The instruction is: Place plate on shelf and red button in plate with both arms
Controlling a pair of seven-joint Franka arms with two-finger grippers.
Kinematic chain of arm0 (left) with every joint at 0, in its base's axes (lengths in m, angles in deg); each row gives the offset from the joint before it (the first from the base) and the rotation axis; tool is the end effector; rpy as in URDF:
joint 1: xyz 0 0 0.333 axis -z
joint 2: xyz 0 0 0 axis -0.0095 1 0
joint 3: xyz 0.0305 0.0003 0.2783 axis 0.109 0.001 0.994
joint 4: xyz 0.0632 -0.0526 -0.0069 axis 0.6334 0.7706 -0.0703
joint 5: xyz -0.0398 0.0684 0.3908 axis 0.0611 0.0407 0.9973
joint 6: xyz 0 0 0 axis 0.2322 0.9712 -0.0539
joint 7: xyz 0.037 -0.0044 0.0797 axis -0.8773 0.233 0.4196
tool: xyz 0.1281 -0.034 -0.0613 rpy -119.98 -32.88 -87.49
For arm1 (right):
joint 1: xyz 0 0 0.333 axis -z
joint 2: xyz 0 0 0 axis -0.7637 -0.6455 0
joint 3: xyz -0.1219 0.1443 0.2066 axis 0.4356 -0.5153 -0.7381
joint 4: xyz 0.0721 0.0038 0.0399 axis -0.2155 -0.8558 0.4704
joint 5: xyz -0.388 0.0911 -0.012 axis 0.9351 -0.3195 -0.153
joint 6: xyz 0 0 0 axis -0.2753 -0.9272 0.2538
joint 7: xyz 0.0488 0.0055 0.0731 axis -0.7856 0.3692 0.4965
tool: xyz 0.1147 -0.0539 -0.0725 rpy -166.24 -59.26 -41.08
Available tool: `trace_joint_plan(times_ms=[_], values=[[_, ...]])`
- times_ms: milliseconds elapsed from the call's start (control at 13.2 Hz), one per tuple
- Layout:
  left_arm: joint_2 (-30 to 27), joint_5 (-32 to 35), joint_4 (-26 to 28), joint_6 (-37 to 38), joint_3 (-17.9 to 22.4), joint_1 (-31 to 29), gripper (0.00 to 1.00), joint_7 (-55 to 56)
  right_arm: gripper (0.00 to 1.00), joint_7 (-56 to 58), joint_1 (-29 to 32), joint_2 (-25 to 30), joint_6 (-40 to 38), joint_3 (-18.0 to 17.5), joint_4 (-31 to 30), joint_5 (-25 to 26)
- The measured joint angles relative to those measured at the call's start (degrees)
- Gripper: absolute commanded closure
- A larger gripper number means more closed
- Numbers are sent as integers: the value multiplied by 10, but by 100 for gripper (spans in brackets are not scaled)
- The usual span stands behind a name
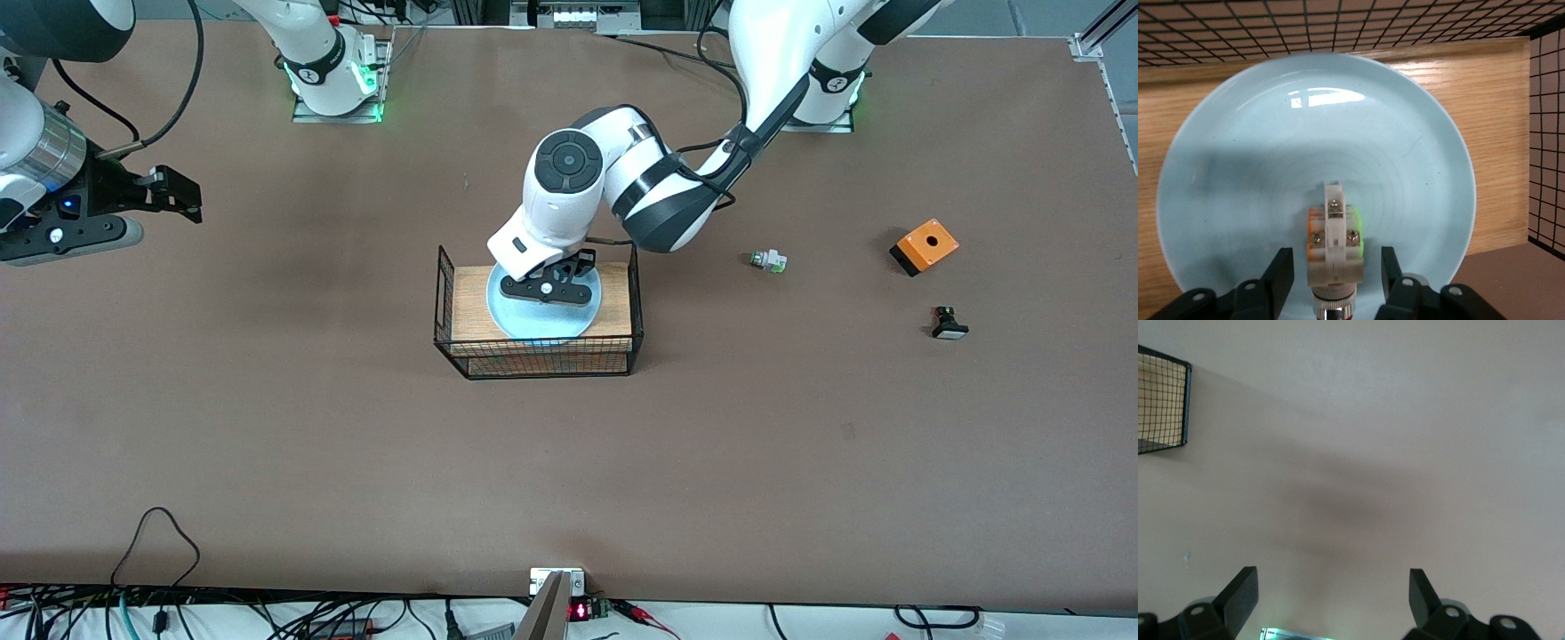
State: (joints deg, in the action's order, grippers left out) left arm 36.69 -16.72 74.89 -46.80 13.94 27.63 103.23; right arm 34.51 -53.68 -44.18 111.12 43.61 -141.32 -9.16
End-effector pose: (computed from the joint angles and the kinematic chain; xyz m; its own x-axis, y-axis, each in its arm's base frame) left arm 0.5031 -0.5341 0.2891 0.9962 -0.0631 -0.0600 -0.0527 -0.9855 0.1612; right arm 0.5567 0.0322 0.4943 0.9621 0.2386 -0.1319 0.2474 -0.9674 0.0548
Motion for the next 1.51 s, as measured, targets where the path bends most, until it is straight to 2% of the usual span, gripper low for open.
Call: trace_joint_plan(times_ms=[227,453,831,1058,1511], values=[[-7,1,-19,11,0,-3,0,0,0,0,0,-1,-12,0,0,0],[-53,4,-36,58,2,-25,0,0,0,0,0,-1,-13,-1,0,0],[-145,4,-38,143,2,-129,0,-1,0,0,0,-1,-13,-1,0,0],[-173,5,-38,211,3,-177,0,-25,0,0,-1,-1,-13,-2,1,0],[-198,5,-38,277,4,-295,0,-151,0,0,-1,-1,-13,-2,1,0]])
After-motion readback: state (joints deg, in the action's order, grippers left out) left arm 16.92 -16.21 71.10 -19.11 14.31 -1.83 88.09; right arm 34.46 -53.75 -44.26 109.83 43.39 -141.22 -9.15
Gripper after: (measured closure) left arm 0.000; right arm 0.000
